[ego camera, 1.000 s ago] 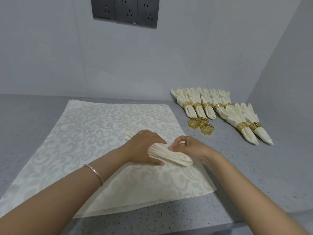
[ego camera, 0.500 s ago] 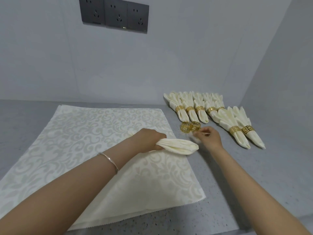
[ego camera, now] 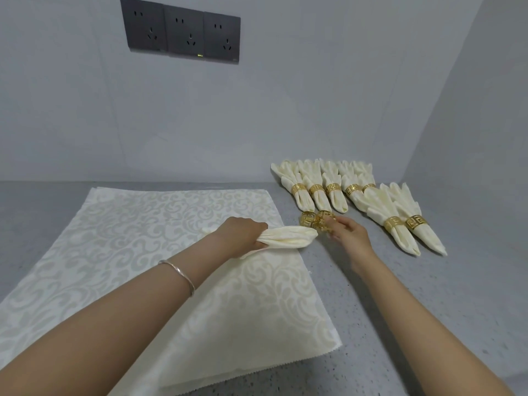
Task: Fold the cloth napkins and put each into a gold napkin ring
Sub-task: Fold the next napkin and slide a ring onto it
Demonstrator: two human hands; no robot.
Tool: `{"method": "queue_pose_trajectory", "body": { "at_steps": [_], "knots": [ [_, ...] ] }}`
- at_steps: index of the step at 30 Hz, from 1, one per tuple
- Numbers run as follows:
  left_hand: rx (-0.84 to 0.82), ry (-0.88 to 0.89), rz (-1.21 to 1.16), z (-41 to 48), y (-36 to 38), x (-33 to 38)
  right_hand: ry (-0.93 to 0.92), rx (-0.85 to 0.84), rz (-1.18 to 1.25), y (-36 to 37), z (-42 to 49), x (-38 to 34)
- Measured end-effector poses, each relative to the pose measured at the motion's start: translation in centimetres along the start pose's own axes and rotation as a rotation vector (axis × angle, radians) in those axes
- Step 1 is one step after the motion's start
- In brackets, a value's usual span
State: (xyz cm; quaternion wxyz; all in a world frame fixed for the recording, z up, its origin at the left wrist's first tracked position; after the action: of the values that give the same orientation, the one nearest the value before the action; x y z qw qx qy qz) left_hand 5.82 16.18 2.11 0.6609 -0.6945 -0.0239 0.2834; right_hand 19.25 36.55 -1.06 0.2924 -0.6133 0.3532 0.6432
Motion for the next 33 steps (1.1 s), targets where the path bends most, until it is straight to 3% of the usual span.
{"method": "queue_pose_trajectory", "body": {
  "at_steps": [3, 6, 11, 16, 24, 27, 33],
  "knots": [
    [0.013, -0.004, 0.000, -0.3, 0.1, -0.1, 0.094, -0.160, 0.133, 0.9, -1.8, -0.4],
    [0.029, -0.004, 0.012, -0.8, 0.1, 0.0, 0.135, -0.256, 0.098, 2.2, -3.3, -0.6],
    [0.053, -0.029, 0.002, -1.8, 0.2, -1.1, 0.153, -0.180, 0.241, 2.1, -4.1, -0.7],
    [0.071, -0.038, 0.004, -2.4, -0.5, -1.5, 0.258, -0.272, 0.350, 2.8, -5.2, -0.4],
    [0.028, -0.033, -0.012, -2.9, -0.4, -0.8, 0.316, -0.358, 0.235, 4.9, -6.8, 0.2],
    [-0.014, -0.043, -0.029, -3.1, 0.3, -1.1, 0.288, -0.313, 0.156, 3.9, -6.6, 0.5],
    [0.046, 0.039, -0.353, -2.4, -0.2, 1.0, 0.191, -0.273, 0.152, 4.2, -6.9, 0.1]
  ]
}}
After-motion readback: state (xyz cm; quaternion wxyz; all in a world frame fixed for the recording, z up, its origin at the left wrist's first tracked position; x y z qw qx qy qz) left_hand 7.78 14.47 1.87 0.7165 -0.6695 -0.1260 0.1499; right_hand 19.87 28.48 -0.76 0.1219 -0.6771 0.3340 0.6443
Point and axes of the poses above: each hand's wrist, its own z-axis towards the middle knuckle, its own y-axis out of the palm, x = y × z, the point moved 3 cm from there along z, towards the middle knuckle, and after that the axes turned 13 degrees about z, right-handed, at the moved point
